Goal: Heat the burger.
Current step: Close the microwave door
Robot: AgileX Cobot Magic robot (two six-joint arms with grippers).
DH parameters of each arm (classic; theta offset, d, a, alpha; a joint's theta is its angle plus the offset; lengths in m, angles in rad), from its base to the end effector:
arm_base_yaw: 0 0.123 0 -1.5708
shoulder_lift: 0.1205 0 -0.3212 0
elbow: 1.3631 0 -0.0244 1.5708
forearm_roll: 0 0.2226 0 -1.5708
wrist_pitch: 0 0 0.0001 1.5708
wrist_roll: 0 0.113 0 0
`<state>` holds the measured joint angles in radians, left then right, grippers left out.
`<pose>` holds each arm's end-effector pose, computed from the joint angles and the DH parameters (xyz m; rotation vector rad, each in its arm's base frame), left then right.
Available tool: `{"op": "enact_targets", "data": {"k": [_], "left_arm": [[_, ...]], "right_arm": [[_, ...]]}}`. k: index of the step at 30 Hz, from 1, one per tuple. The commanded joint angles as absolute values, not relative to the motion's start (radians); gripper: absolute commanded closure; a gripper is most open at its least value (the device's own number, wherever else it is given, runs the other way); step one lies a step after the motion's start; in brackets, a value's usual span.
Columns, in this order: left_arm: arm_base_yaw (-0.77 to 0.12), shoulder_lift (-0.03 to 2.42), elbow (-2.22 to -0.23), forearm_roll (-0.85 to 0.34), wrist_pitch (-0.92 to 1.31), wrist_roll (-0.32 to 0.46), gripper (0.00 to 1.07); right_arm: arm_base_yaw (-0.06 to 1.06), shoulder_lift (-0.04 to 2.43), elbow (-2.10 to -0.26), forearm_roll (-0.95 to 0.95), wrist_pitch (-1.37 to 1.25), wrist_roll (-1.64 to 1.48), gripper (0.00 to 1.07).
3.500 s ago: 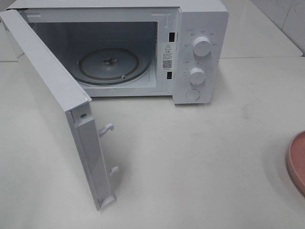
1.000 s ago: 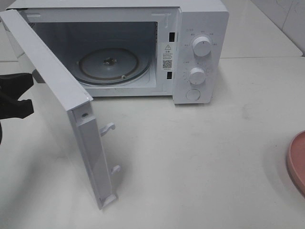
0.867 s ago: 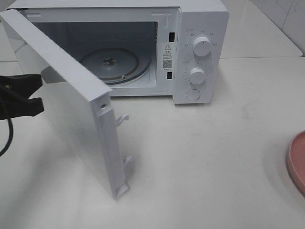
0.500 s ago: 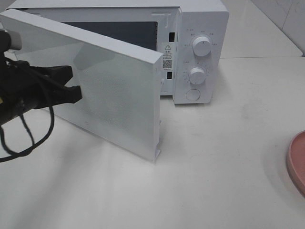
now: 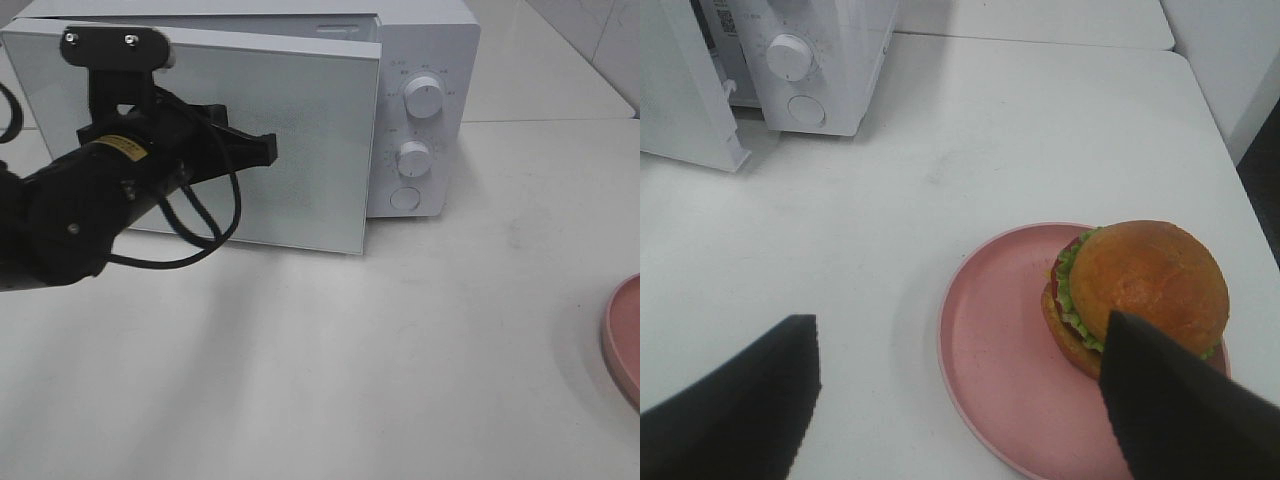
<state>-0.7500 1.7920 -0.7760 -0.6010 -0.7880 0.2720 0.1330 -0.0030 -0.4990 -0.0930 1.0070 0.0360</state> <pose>0.2951 -0.2130 0.2376 0.2196 1.7832 -0.2934 -0.0429 -0.0147 0.2590 -0.0949 1.9830 -0.0009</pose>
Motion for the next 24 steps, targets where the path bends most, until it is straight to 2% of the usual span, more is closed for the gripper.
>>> {"op": "enact_targets", "data": {"k": [1, 2, 5, 7, 10, 12, 24], "left_arm": [[-0.782, 1.850, -0.870, -0.755, -0.800, 0.419, 1.07], [-0.786, 1.874, -0.917, -0.796, -0.786, 0.472, 1.07], [-0.788, 1.887, -0.943, -0.817, -0.771, 0.495, 1.07], [-0.788, 1.927, -1.017, -0.881, -0.754, 0.567, 1.07], [-0.788, 1.936, -1.034, -0.893, -0.751, 0.584, 1.07], [-0.786, 1.974, -1.097, -0.939, -0.727, 0.661, 1.07], [-0.719, 1.999, -1.189, -0.944, -0.624, 0.684, 1.07]], "right_arm": [[0.129, -0.031, -0.497, -0.092, 0.996, 0.031, 0.31], [0.129, -0.031, -0.497, -0.092, 0.996, 0.031, 0.31], [0.129, -0.031, -0.497, -0.092, 0.996, 0.031, 0.31], [0.129, -0.031, -0.497, -0.092, 0.996, 0.031, 0.31], [0.129, -0.031, -0.497, -0.092, 0.996, 0.031, 0.31], [0.129, -0.031, -0.497, -0.092, 0.996, 0.031, 0.31], [0.129, -0.031, -0.497, -0.092, 0.996, 0.031, 0.31]]}}
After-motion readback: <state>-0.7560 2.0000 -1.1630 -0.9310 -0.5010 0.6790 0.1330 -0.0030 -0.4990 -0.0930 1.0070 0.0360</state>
